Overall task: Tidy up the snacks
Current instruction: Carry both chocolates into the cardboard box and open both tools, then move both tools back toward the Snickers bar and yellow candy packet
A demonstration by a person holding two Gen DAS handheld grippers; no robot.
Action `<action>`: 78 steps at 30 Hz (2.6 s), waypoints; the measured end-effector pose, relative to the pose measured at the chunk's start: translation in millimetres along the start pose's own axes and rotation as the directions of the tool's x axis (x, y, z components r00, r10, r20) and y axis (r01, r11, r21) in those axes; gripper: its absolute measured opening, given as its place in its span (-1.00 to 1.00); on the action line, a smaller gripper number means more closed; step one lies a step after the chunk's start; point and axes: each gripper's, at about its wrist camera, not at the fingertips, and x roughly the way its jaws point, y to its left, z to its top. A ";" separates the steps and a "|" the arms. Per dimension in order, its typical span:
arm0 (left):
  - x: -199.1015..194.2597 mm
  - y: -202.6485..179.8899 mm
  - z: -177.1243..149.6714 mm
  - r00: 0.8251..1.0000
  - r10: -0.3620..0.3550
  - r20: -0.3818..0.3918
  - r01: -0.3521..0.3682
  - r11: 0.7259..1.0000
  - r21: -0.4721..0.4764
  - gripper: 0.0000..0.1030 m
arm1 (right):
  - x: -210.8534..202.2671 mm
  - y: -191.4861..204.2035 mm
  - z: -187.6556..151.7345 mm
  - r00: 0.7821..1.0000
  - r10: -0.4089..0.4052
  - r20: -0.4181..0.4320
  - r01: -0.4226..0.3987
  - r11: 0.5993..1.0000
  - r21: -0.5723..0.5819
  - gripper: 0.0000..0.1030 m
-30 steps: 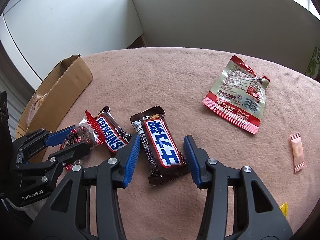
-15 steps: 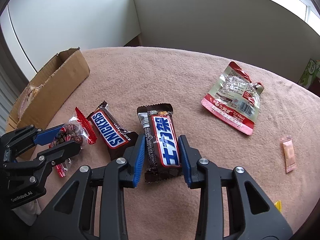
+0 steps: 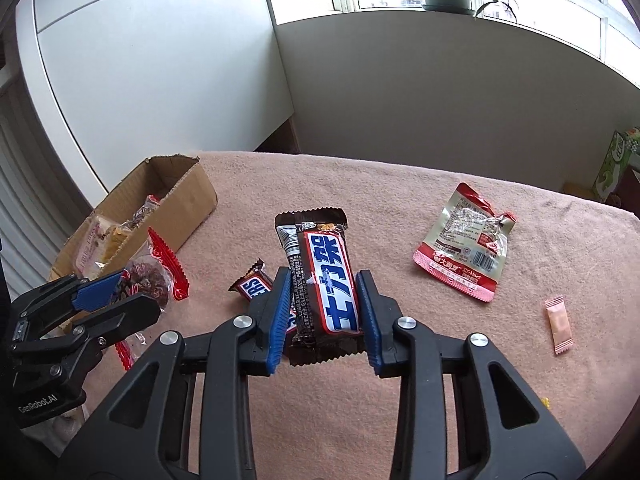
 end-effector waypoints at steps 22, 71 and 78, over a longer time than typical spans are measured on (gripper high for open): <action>-53.3 123.7 35.4 0.962 0.237 0.134 -0.208 0.958 -0.199 -0.33 | 38.6 120.1 33.0 0.983 0.184 0.013 -0.183 0.980 -0.076 -0.35; -54.5 109.2 41.7 0.969 0.205 0.141 -0.172 0.961 -0.216 0.00 | -0.3 83.9 0.3 0.989 0.142 0.032 -0.139 0.987 -0.081 0.40; -38.7 68.7 40.2 0.984 0.130 0.119 -0.110 0.981 -0.161 0.16 | -22.6 11.9 -25.7 0.997 0.068 0.038 -0.070 0.996 0.061 0.40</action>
